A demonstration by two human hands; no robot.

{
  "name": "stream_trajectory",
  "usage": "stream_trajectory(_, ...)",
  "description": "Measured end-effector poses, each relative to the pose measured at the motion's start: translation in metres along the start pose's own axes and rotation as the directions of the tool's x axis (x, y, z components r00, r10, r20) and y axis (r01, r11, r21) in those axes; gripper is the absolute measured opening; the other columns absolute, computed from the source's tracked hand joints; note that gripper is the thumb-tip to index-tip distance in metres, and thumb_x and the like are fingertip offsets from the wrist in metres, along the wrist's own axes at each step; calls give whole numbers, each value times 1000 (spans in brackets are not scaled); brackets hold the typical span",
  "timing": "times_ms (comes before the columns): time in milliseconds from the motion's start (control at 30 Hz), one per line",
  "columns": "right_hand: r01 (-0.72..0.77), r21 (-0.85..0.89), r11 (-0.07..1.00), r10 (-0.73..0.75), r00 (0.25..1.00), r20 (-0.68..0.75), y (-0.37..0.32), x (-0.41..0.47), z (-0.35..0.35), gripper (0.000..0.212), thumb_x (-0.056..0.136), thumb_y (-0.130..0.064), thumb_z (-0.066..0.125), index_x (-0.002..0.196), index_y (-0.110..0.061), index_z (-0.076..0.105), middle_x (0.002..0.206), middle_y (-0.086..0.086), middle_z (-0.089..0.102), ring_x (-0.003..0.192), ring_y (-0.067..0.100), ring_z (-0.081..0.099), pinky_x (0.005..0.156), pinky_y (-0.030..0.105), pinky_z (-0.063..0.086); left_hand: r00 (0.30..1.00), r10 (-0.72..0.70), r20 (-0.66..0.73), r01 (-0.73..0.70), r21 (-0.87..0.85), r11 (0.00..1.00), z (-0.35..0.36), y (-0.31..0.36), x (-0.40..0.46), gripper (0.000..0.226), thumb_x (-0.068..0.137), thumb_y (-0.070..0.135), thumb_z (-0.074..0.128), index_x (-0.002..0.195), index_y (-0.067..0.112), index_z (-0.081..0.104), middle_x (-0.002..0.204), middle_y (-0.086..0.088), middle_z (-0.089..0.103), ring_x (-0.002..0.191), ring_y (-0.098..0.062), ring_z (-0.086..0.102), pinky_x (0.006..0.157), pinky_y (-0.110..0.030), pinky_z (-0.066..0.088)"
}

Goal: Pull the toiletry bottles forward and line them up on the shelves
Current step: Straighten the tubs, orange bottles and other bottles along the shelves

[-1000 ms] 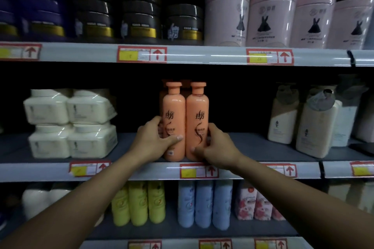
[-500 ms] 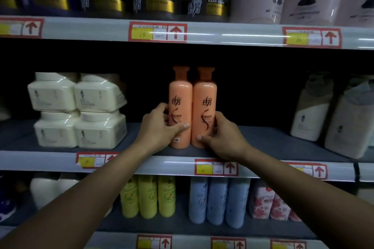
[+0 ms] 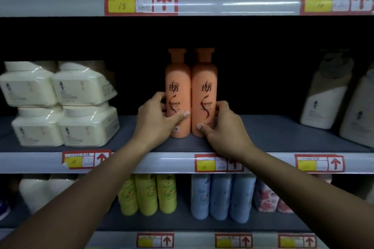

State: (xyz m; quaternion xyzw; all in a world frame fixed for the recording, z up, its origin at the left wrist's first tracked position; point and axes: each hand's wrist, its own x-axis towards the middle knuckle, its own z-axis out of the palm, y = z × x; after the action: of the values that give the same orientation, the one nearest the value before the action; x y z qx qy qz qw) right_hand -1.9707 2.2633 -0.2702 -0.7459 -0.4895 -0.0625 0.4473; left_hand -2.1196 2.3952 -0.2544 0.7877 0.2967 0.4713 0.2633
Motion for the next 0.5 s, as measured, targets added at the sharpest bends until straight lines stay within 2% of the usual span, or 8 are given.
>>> stream_trajectory(167, 1, -21, 1000, -1, 1000, -8, 2, 2, 3, 53, 82, -41, 80, 123, -29, 48, 121, -2, 63, 108, 18, 63, 94, 40, 55, 999, 24, -21, -25, -32, 999, 6, -5, -4, 61, 76, 40, 89, 128, 23, 62, 104, 7, 73, 76, 1, 71, 60, -17, 59)
stream_trajectory(300, -6, 4, 1000, 6, 1000, -5, 1, 0, 2, 54, 82, -41, 79, 125, -31, 49, 121, -4, 63, 106, 16, 64, 95, 42, 56, 994, 63, -93, -61, 32, 998, 10, -10, -6, 77, 65, 71, 76, 130, 32, 60, 111, 7, 70, 90, -6, 71, 76, -37, 64)
stream_trajectory(433, -9, -7, 1000, 9, 1000, -4, -2, -3, 1, 52, 83, -42, 77, 125, -31, 49, 121, -4, 62, 108, 18, 63, 95, 43, 55, 992, 60, -108, -58, 22, 998, 14, -13, -5, 75, 66, 72, 76, 128, 34, 59, 110, 5, 67, 87, -7, 71, 66, -36, 64)
stream_trajectory(500, -10, -6, 1000, 10, 1000, 1, -3, -4, 1, 51, 84, -42, 77, 126, -31, 49, 123, -4, 62, 110, 19, 62, 97, 44, 54, 991, 67, -115, -64, 32, 997, 15, -15, -5, 74, 66, 74, 75, 127, 36, 58, 111, 6, 65, 90, -9, 70, 67, -38, 65)
